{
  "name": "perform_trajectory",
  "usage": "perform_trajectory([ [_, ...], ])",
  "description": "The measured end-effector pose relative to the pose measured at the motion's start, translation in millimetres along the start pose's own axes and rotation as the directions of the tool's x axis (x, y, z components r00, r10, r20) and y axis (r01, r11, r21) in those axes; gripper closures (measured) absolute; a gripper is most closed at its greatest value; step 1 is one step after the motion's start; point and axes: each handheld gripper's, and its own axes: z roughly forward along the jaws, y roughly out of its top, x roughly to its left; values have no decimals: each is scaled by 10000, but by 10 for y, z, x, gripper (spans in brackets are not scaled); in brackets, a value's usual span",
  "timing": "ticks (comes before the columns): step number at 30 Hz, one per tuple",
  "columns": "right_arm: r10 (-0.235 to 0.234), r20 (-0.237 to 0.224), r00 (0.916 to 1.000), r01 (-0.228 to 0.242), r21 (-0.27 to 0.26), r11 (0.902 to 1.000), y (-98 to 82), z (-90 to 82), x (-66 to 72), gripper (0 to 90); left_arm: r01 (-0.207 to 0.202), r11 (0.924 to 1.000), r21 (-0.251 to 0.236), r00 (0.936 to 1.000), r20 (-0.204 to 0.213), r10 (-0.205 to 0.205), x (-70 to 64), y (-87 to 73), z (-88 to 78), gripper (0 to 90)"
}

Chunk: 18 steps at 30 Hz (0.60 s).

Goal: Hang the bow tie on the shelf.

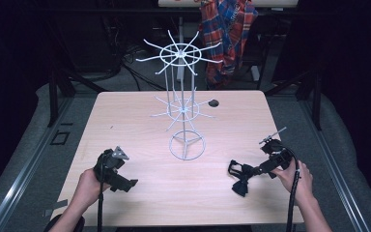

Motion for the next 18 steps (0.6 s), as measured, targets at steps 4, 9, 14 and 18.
perform_trajectory([
  [4, -84, -12, 10000, 83, -117, 9999, -4, -4, 5, 44, -17, 10000, 19, 10000, -9, 17, -5, 0, -1, 0],
  [9, -112, -40, 9999, 111, -161, 9998, 20, -8, 18, 28, -4, 10000, -3, 10000, -5, 4, 7, -16, -4, 0],
  [14, -225, -286, 9993, 223, -78, 9997, 32, 20, 52, 7, -27, 10000, -29, 10000, 30, 28, 12, -1, -10, 0],
  [18, -366, -497, 9981, 366, -10, 9993, 50, 61, 90, 0, 14, 10000, -31, 10000, -28, -14, 15, 2, -2, 0],
])
